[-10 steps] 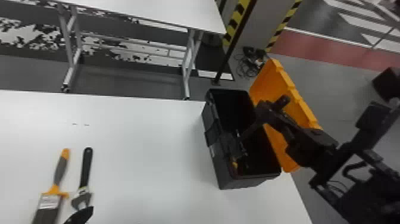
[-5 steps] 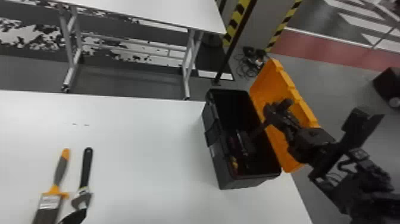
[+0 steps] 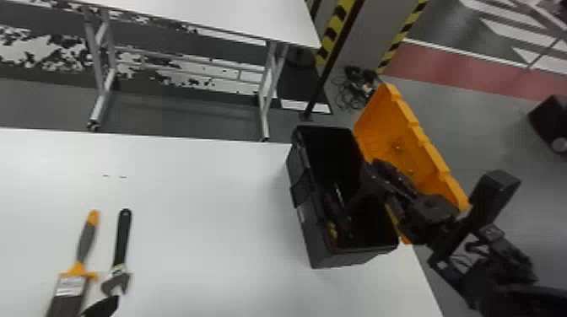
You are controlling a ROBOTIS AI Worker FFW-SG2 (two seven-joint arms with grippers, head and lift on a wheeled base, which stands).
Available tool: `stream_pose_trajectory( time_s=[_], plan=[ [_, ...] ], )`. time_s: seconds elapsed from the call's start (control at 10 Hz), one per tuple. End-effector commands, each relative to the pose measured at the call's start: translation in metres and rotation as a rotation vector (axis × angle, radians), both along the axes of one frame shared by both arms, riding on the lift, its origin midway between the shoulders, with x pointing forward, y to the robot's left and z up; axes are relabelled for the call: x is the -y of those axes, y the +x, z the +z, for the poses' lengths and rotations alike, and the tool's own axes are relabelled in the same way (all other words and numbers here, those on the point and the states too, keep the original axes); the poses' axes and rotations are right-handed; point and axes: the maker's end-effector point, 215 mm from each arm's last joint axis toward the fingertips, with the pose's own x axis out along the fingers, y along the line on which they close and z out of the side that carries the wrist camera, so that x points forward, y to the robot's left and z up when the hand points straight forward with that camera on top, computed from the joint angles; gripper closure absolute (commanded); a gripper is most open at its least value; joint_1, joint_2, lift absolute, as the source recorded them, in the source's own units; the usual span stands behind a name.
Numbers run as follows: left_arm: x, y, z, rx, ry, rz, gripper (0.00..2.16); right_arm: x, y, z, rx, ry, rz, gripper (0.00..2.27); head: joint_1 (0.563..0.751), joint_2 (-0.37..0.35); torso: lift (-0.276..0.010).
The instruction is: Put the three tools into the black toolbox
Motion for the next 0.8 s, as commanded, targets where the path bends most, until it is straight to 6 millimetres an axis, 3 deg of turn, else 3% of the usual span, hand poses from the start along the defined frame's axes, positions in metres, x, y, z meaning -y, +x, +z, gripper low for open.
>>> stream_pose_trajectory(
  time_s=[0.0, 0.2, 0.5, 0.7],
  plan=[
    [-0.003, 0.002, 0.0, 0.003, 0.004, 0.004, 0.0, -0.009, -0.008, -0.005, -0.02, 0.03, 0.027, 0.0, 0.695, -0.35, -0.051],
    [-0.018, 0.01, 0.0, 0.01, 0.028, 0.043, 0.0, -0.037, -0.029, -0.015, -0.084, 0.162, 0.083, 0.06, 0.695, -0.35, -0.051],
    [-0.059, 0.022, -0.004, 0.018, 0.075, 0.128, 0.02, -0.114, -0.07, -0.043, -0.244, 0.419, 0.196, 0.06, 0.695, -0.35, -0.051],
    [-0.08, 0.027, -0.004, 0.023, 0.091, 0.17, 0.03, -0.147, -0.085, -0.054, -0.282, 0.504, 0.23, 0.07, 0.695, -0.244, -0.051]
  ],
)
